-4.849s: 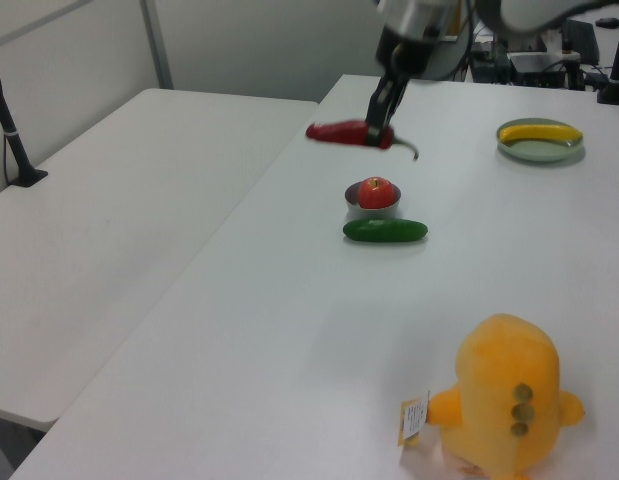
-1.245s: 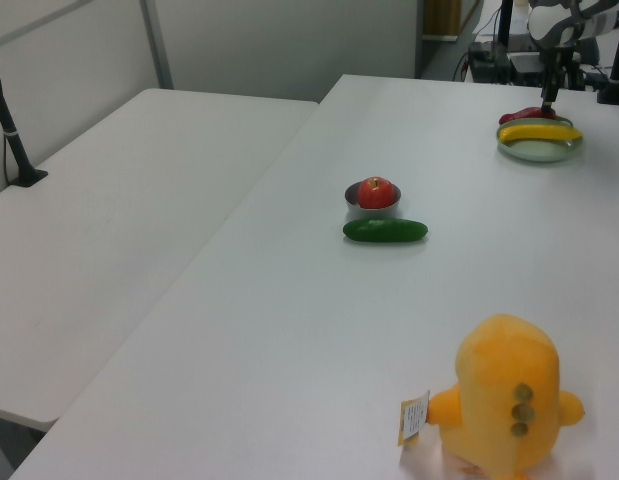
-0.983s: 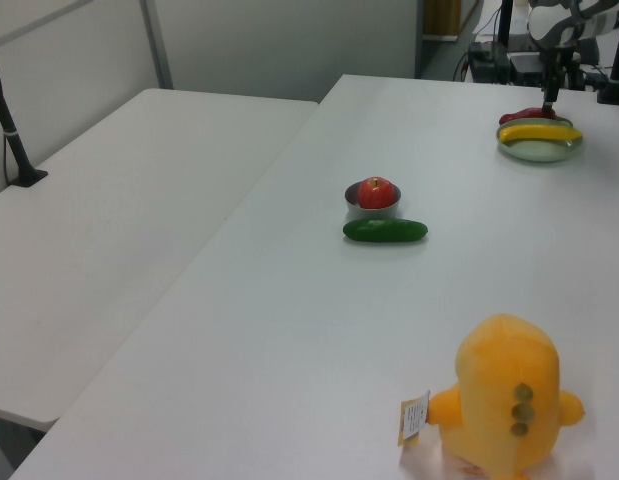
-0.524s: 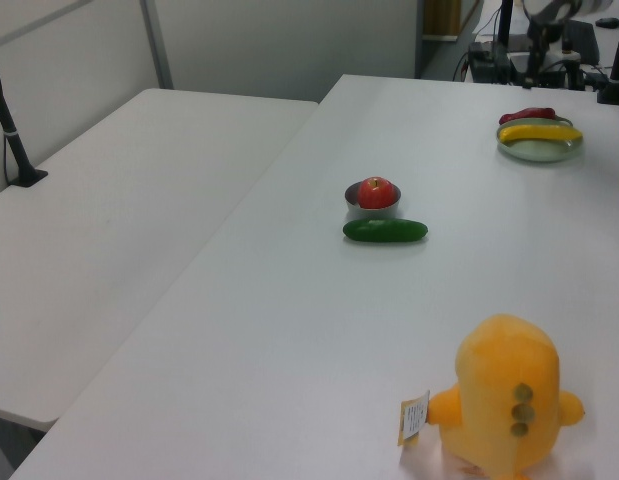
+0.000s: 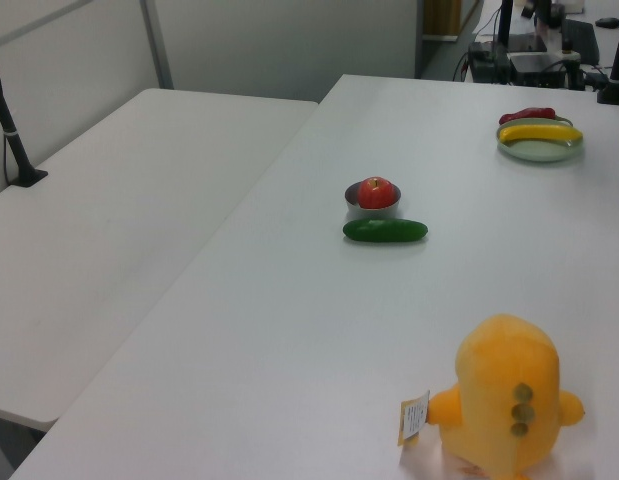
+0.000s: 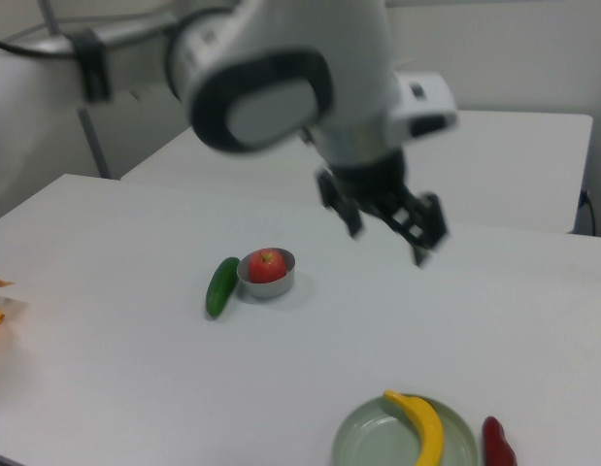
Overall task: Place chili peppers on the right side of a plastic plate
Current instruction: 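Open the gripper to release the chili pepper and lift away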
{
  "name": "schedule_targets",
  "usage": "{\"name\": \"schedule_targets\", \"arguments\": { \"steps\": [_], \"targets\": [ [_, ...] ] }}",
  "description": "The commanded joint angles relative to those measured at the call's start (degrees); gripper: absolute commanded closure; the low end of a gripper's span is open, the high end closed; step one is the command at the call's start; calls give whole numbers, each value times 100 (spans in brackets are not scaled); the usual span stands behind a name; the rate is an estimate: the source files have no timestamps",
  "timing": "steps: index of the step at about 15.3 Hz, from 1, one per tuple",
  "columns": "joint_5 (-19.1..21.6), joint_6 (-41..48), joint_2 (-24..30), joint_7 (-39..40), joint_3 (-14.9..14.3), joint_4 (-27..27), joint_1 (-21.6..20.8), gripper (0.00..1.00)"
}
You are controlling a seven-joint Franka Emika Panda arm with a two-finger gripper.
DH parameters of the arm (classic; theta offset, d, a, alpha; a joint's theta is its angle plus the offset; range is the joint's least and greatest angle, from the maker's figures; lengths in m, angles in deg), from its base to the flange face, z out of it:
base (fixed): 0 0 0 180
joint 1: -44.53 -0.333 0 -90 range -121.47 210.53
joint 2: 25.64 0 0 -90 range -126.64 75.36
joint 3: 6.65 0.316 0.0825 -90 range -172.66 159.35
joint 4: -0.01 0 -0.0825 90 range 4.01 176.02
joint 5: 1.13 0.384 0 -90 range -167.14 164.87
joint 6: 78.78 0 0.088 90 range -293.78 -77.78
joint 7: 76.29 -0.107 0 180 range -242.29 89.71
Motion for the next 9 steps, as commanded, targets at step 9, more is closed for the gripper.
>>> {"name": "schedule_targets", "arguments": {
  "steps": [9],
  "targets": [
    [85, 2222, 793, -3243, 2194, -765, -411, 0]
  ]
}}
